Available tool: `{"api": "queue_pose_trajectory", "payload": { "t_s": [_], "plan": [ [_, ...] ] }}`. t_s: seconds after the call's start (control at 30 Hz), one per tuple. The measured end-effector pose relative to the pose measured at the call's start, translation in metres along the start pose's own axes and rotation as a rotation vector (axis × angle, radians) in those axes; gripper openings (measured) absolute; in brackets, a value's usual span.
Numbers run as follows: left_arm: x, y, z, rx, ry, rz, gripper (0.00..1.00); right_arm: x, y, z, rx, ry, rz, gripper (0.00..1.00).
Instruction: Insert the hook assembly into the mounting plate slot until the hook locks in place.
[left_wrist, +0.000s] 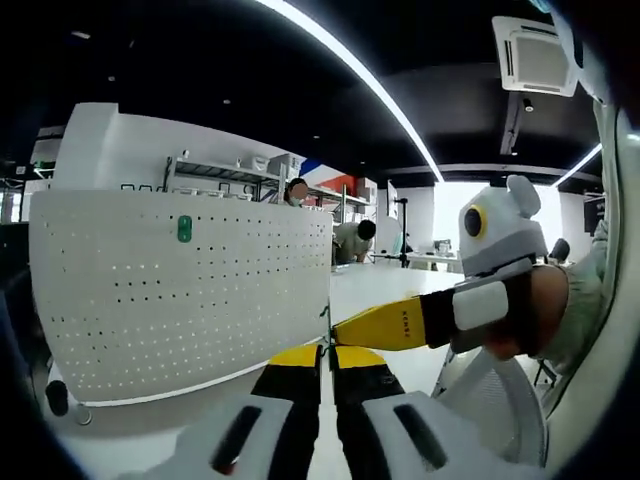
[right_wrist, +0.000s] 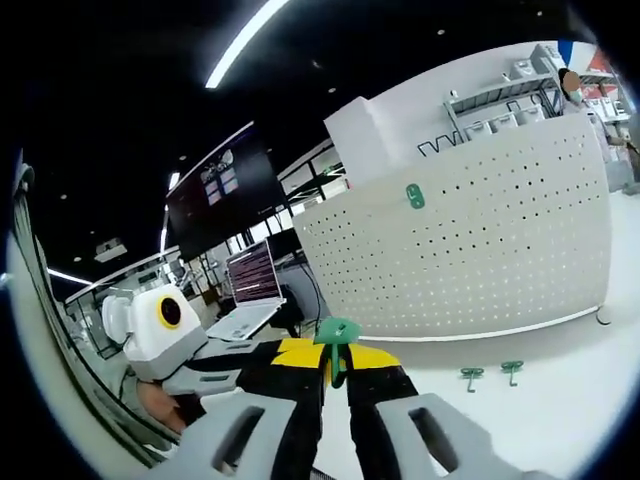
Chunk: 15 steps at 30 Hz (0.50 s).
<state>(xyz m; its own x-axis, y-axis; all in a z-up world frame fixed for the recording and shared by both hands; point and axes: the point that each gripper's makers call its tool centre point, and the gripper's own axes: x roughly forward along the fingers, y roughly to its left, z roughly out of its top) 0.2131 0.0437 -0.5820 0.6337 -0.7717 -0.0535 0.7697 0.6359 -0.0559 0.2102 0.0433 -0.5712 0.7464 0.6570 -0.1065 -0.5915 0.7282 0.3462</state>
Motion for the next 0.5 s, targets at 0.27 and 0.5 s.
{"api": "queue_pose_trajectory", "payload": {
  "t_s": [0.27, 0.5],
  "plan": [
    [0.0005, 0.0015, 0.0001, 0.006, 0.000, 0.001, 0.04, 0.0007, 0.0030, 0.0001, -0.047, 0.006, 0.007, 0.02],
    [0.0013, 0.0020, -0.0013, 0.002, 0.002, 0.001, 0.04, 0.0009, 0.0023, -0.0010, -0.056, 0.006, 0.003, 0.01]
  ]
}}
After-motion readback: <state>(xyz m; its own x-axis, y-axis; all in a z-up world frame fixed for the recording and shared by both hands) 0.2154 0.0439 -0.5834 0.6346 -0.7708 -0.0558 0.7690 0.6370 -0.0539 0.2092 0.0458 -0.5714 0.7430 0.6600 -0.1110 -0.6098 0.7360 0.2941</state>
